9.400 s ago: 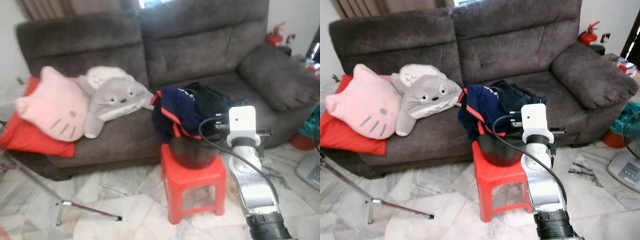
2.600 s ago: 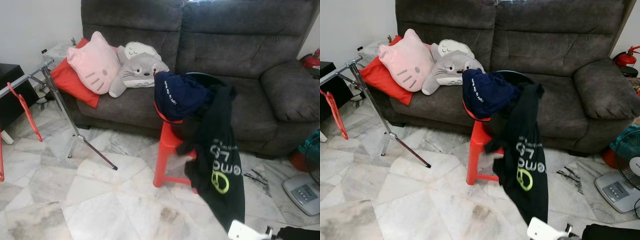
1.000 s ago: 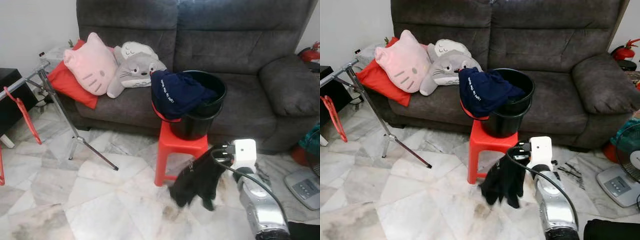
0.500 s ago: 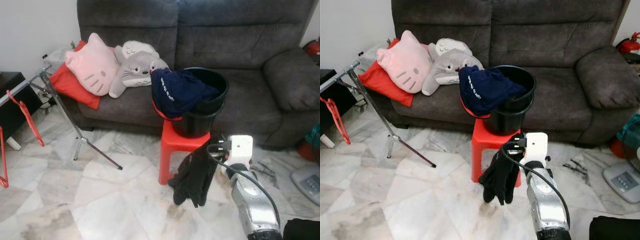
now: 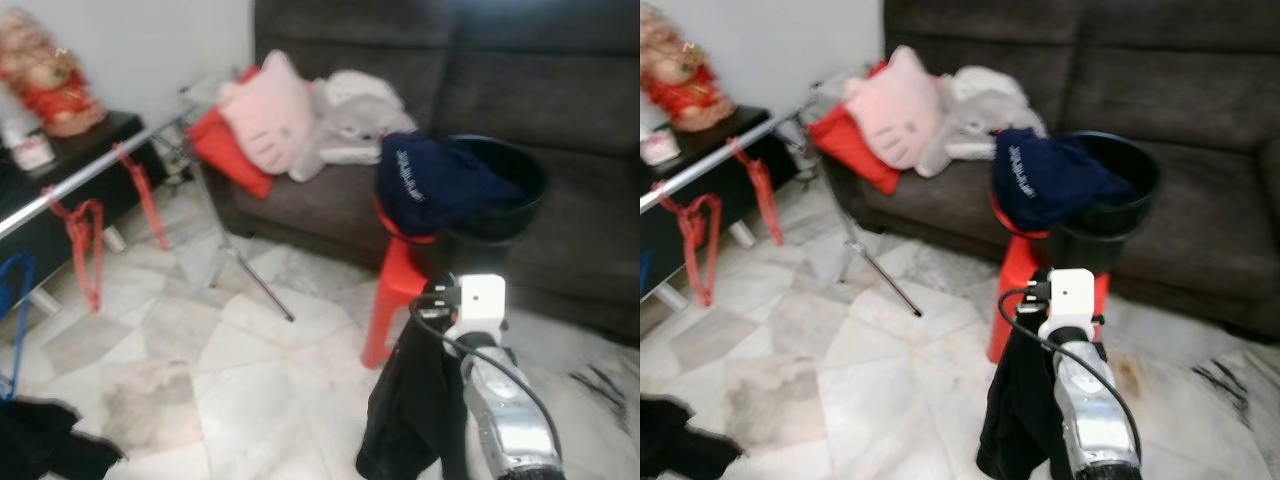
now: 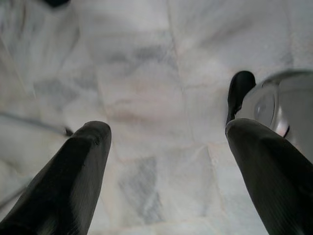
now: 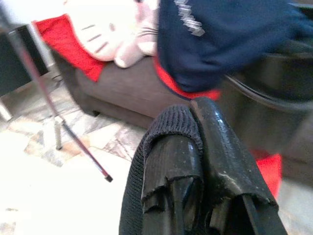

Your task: Hang hanger

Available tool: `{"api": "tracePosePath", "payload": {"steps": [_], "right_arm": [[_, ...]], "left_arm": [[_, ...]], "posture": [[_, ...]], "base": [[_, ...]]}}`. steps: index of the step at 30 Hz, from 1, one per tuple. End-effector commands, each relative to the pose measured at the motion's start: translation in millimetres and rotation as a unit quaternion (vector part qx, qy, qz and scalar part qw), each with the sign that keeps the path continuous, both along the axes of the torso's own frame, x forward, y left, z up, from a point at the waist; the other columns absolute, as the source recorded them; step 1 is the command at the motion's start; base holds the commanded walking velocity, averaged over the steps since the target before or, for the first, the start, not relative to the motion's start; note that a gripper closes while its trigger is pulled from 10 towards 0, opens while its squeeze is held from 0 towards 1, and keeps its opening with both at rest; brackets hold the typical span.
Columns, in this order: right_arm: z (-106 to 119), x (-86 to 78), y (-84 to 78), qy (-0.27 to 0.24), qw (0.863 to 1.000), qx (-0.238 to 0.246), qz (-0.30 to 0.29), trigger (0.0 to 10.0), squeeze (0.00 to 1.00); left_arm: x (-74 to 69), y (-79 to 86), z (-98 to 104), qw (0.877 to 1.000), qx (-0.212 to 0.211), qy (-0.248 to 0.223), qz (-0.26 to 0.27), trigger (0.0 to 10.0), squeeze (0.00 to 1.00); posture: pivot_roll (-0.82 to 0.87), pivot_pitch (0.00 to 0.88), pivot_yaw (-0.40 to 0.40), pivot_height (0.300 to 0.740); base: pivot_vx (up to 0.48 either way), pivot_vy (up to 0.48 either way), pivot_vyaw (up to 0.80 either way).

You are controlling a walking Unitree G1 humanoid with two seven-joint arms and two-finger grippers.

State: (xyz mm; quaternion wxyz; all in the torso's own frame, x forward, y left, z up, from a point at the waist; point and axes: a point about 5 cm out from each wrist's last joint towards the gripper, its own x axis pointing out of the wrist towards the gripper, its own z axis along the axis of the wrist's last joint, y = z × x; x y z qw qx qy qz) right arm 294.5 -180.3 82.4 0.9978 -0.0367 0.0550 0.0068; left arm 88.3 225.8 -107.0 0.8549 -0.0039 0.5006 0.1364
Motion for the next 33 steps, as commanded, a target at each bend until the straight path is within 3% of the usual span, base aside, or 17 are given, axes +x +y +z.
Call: {"api": "tracePosePath", "payload": {"steps": [1,14,33], "right_arm": [[14,3.6,7.1,-0.032,0.999,-0.004,0.016,10.0,0.0],[21,12.4,0.6,-0.036,0.998,-0.035,0.027,10.0,0.0],[17,19.3,5.4,-0.033,0.999,-0.033,0.025,10.0,0.0]], "left_arm": [[0.9,2.2,1,1.0,0.001,-0.003,0.01,10.0,0.0],[1.6,-11.4,-2,0.999,-0.016,-0.01,0.027,10.0,0.0],[3.3,-4.3,0,1.0,-0.009,-0.011,0.024,10.0,0.0]], "posture": [[-0.21,0.0,0.064,0.74],[-0.19,0.0,0.011,0.74],[-0.17,0.0,0.04,0.74]], "base": [[0.0,0.0,0.79],[0.0,0.0,0.79],[0.0,0.0,0.76]]}}
